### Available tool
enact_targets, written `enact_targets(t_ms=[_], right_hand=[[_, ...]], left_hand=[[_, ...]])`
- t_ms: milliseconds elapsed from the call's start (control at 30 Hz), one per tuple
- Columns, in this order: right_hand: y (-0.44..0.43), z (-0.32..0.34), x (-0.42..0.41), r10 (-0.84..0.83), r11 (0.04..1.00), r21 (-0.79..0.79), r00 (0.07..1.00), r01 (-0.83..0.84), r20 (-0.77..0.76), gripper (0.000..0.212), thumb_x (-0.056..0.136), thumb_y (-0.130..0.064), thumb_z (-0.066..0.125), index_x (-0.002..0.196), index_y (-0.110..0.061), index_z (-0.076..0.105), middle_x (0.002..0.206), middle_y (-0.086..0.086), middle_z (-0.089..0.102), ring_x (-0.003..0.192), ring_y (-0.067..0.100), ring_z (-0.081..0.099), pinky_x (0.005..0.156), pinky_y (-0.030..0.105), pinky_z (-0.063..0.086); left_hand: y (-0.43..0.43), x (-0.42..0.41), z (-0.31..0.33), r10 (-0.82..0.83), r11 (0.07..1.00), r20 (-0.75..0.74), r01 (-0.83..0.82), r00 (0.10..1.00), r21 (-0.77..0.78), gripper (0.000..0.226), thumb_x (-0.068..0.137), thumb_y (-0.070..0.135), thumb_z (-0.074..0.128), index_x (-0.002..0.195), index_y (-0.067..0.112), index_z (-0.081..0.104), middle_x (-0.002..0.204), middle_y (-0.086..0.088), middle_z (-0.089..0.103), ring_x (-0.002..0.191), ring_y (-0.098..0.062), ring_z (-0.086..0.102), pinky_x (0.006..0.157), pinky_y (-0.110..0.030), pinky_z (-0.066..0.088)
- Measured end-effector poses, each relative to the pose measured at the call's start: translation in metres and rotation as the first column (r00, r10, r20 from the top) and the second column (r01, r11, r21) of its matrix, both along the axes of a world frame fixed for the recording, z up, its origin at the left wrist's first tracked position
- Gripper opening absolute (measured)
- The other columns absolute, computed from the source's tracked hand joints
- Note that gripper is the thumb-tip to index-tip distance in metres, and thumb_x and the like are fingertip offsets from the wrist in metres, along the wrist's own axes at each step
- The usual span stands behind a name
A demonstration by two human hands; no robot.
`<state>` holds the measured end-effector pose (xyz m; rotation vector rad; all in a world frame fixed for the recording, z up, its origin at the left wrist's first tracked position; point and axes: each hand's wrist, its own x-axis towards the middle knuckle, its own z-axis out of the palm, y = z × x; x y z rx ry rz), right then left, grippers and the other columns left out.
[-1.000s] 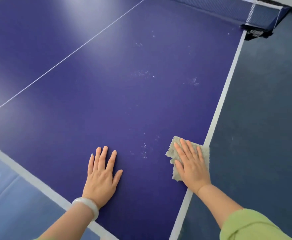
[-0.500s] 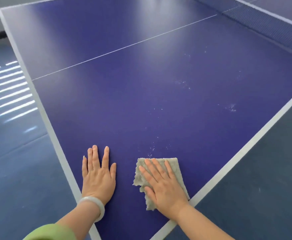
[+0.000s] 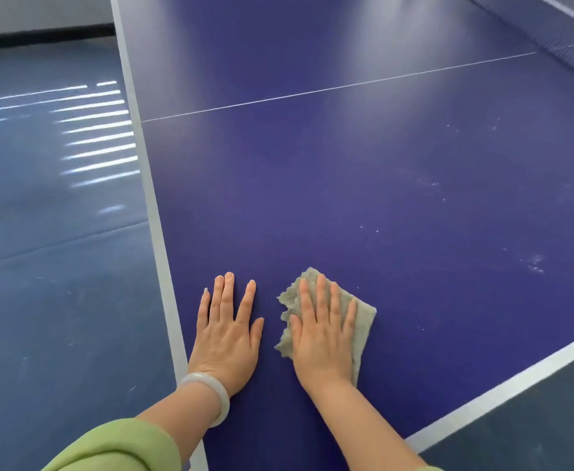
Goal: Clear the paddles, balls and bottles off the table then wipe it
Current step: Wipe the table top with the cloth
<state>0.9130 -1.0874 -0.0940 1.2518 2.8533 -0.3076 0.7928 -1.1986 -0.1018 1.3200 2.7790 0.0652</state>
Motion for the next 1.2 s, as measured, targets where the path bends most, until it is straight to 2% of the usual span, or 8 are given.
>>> enact_targets(t_ms=[100,333,433,567,667,800,1033,1200], right_hand=[[0.069,-0.002,-0.013,0.085,0.996,0.006,0.993,-0.085,0.087,0.061,0.096,-0.047,0.002,0.155,-0.031,0.002,0.164,-0.002,-0.001,0.151,0.024,0.003,0.118,0.053,0.004],[0.121,0.007,0.071,-0.541,0.838,-0.011,0.834,0.545,0.110,0.061,0.100,-0.046,0.014,0.157,-0.025,0.001,0.164,0.004,-0.003,0.151,0.024,-0.004,0.119,0.055,0.002],[0.042,0.002,0.053,-0.375,0.926,0.039,0.927,0.375,0.014,0.061,0.099,-0.041,0.021,0.156,-0.019,0.018,0.163,0.010,0.011,0.150,0.030,0.011,0.118,0.057,0.010],[-0.003,-0.003,0.041,0.201,0.974,0.091,0.978,-0.205,0.055,0.061,0.098,-0.043,0.025,0.155,-0.022,0.021,0.163,0.003,0.015,0.150,0.025,0.013,0.117,0.052,0.015],[0.048,-0.003,0.055,-0.031,0.994,0.106,0.998,0.024,0.059,0.061,0.097,-0.043,0.022,0.155,-0.023,0.023,0.162,0.004,0.017,0.149,0.027,0.019,0.117,0.053,0.015],[0.075,0.005,0.042,-0.492,0.869,0.005,0.864,0.494,0.110,0.062,0.101,-0.045,0.014,0.156,-0.023,-0.004,0.164,0.005,-0.009,0.150,0.025,-0.009,0.119,0.055,-0.002],[0.030,-0.001,0.004,0.105,0.993,0.043,0.991,-0.109,0.081,0.063,0.097,-0.048,0.007,0.156,-0.027,0.004,0.164,-0.002,-0.002,0.151,0.020,-0.003,0.120,0.048,-0.003],[0.093,0.005,0.084,-0.512,0.857,0.010,0.849,0.515,0.129,0.060,0.101,-0.046,0.013,0.157,-0.026,0.000,0.164,0.001,-0.006,0.151,0.021,-0.006,0.120,0.053,0.001]], left_hand=[[0.000,0.000,0.000,0.007,1.000,0.005,-0.007,1.000,0.003,0.062,0.099,0.047,0.019,0.154,0.020,0.027,0.160,-0.014,0.021,0.150,-0.029,0.013,0.119,-0.047,0.009],[0.001,0.000,0.000,0.016,1.000,0.028,-0.016,0.999,-0.003,0.063,0.098,0.048,0.017,0.155,0.020,0.025,0.161,-0.015,0.018,0.151,-0.030,0.011,0.120,-0.048,0.009],[0.002,-0.001,0.001,0.009,1.000,0.028,-0.009,1.000,-0.007,0.063,0.098,0.048,0.017,0.155,0.021,0.025,0.161,-0.014,0.017,0.151,-0.030,0.010,0.120,-0.047,0.007],[0.000,0.000,0.001,0.010,1.000,0.035,-0.010,0.999,0.008,0.063,0.098,0.048,0.017,0.155,0.021,0.024,0.161,-0.014,0.017,0.151,-0.028,0.008,0.121,-0.045,0.003],[0.000,0.001,0.002,0.024,1.000,0.035,-0.024,0.999,-0.002,0.064,0.098,0.050,0.013,0.156,0.023,0.020,0.162,-0.013,0.013,0.152,-0.027,0.004,0.121,-0.045,0.002],[0.000,0.002,0.004,0.026,1.000,0.045,-0.026,0.999,-0.013,0.065,0.097,0.050,0.009,0.156,0.023,0.016,0.163,-0.013,0.010,0.152,-0.028,0.001,0.120,-0.046,0.001],[-0.001,0.001,0.003,0.010,1.000,0.042,-0.010,0.999,0.007,0.063,0.098,0.048,0.016,0.155,0.021,0.020,0.162,-0.015,0.015,0.151,-0.030,0.007,0.119,-0.047,0.005],[-0.002,0.003,0.003,0.016,1.000,0.066,-0.016,0.998,0.002,0.065,0.098,0.048,0.011,0.156,0.020,0.016,0.163,-0.016,0.011,0.151,-0.031,0.002,0.121,-0.049,0.005]])
